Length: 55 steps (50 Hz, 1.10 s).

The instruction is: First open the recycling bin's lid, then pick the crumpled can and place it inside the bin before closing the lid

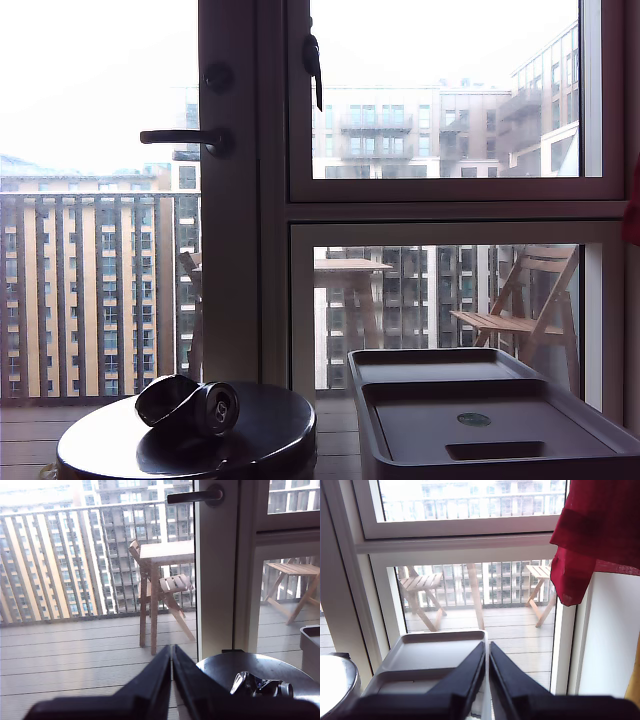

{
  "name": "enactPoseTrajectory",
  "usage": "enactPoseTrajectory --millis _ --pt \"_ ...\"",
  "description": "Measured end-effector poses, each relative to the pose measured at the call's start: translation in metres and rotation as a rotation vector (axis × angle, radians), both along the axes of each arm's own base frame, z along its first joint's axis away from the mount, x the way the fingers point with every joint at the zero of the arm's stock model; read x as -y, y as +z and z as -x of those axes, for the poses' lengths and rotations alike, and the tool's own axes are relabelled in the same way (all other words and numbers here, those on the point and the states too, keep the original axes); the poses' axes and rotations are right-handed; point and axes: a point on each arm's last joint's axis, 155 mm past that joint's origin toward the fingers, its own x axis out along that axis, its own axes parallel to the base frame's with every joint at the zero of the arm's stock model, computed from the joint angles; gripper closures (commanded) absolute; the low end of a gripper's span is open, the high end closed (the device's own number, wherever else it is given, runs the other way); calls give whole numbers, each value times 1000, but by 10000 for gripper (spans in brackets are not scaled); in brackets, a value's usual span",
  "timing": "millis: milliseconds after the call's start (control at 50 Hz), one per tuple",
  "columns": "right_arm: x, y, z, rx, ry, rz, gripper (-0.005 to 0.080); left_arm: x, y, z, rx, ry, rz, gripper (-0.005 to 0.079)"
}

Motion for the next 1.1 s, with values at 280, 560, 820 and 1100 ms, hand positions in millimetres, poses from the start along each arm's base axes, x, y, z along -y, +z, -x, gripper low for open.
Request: enactPoseTrajectory --millis 280,560,820,1100 --pt "-9 34 5 73 71 -86 765 32 18 4 65 -178 64 765" --pt "-24 51 16 32 144 -123 765 52 21 12 -5 -288 118 765" --pt "-65 103 38 -3 367 -34 765 80 28 17 -121 -440 46 765" --pt "-108 54 22 -263 635 164 765 101 12 3 -271 -570 -142 765"
